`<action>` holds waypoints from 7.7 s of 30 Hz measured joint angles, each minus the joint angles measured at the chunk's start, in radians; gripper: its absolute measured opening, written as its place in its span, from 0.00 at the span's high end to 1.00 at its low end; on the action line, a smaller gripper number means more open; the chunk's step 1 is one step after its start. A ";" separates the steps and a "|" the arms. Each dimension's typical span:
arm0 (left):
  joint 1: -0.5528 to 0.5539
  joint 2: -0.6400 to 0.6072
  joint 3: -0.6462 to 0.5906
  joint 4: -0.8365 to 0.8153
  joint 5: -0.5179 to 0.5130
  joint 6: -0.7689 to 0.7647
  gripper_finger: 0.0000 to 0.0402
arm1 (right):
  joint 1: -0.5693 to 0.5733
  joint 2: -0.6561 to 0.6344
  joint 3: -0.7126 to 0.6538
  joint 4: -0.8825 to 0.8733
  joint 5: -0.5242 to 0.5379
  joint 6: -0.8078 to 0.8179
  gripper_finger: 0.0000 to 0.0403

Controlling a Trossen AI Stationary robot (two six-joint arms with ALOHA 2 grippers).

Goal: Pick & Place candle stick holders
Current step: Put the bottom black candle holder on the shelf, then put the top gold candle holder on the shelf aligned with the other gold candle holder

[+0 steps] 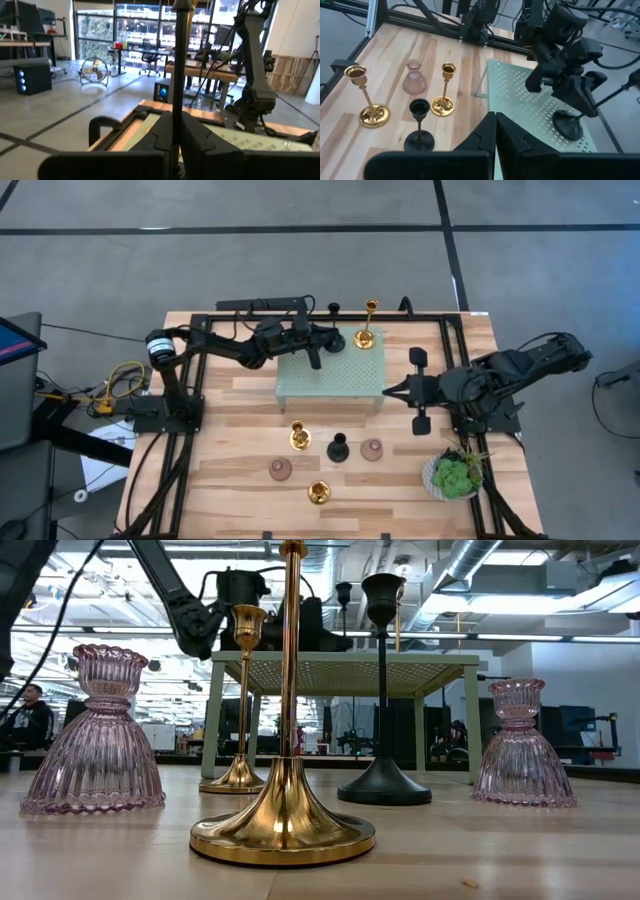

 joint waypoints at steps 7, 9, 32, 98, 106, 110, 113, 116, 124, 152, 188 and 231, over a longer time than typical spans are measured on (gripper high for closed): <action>0.000 0.005 0.009 0.000 0.000 0.033 0.97 | 0.000 0.000 0.000 -0.003 0.000 -0.003 1.00; 0.000 0.005 0.009 0.000 0.000 0.044 0.97 | 0.000 0.000 0.000 -0.003 0.000 -0.003 1.00; 0.000 0.005 0.007 -0.054 -0.027 0.093 0.77 | 0.000 0.000 0.000 -0.003 0.000 -0.003 1.00; -0.629 -0.888 -0.616 -0.412 -0.200 0.225 0.99 | 0.339 -0.001 -0.412 0.221 0.261 0.457 1.00; -0.672 -0.839 -0.616 -0.474 -0.226 0.133 0.99 | 0.338 -0.001 -0.416 0.241 0.288 0.442 1.00; -0.672 -0.756 -0.616 -0.466 -0.242 0.118 0.99 | 0.338 -0.001 -0.416 0.241 0.290 0.442 1.00; -0.672 -0.703 -0.616 -0.442 -0.241 0.083 0.97 | 0.338 -0.001 -0.416 0.241 0.291 0.442 1.00; -0.672 -0.665 -0.616 -0.413 -0.238 0.067 0.95 | 0.338 -0.001 -0.417 0.245 0.291 0.442 1.00; -0.671 -0.580 -0.616 -0.389 -0.252 0.068 0.82 | 0.338 -0.001 -0.417 0.245 0.291 0.441 1.00; -0.802 -0.386 -0.597 -0.248 -0.403 0.005 0.80 | 0.338 -0.001 -0.417 0.277 0.288 0.416 1.00; -0.800 -0.109 -0.408 -0.238 -0.540 -0.198 0.80 | 0.383 -0.001 -0.417 0.259 0.283 0.418 1.00; -0.898 -0.204 -0.408 -0.415 -0.815 -0.326 0.80 | 0.406 -0.001 -0.417 0.278 0.287 0.418 1.00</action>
